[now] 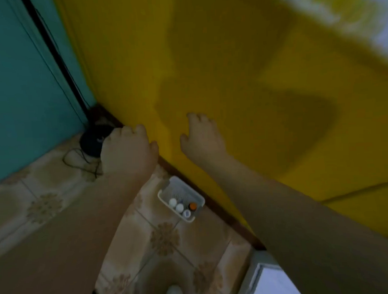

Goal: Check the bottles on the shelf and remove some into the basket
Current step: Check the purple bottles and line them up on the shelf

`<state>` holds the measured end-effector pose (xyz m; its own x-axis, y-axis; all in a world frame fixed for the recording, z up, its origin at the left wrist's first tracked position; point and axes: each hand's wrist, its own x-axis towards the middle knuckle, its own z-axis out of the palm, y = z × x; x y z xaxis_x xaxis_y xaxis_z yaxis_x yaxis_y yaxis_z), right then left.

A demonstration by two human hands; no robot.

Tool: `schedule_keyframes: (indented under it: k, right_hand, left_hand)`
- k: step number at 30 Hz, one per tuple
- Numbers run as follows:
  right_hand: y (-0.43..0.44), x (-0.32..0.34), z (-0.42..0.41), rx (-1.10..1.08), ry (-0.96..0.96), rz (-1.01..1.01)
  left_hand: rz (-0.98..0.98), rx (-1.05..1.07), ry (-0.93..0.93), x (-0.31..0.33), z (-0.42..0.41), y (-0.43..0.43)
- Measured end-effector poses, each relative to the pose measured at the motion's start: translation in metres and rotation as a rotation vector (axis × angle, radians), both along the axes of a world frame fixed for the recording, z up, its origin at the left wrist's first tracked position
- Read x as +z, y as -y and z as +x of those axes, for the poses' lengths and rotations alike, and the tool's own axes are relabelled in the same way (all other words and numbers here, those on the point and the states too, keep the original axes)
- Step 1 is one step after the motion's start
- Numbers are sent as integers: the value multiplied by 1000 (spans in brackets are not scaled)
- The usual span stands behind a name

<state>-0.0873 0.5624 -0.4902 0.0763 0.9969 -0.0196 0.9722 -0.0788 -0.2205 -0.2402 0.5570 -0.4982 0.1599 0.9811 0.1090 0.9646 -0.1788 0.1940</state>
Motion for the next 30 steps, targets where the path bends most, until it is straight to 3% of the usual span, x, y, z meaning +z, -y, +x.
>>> schedule_keyframes:
  k: [7, 16, 21, 24, 30]
  right_hand:
    - [79, 236, -29, -11, 121, 305]
    - [249, 433, -37, -121, 227, 604]
    - [365, 516, -4, -283, 306, 711]
    - [441, 552, 29, -440, 337, 728]
    - [615, 582, 102, -753, 365, 628]
  left_hand:
    - [197, -20, -79, 216, -38, 58]
    - [388, -244, -89, 383, -16, 190]
    - [511, -449, -24, 455, 40, 284]
    - [486, -587, 70, 496, 83, 353]
    - [470, -832, 215, 550, 168, 495]
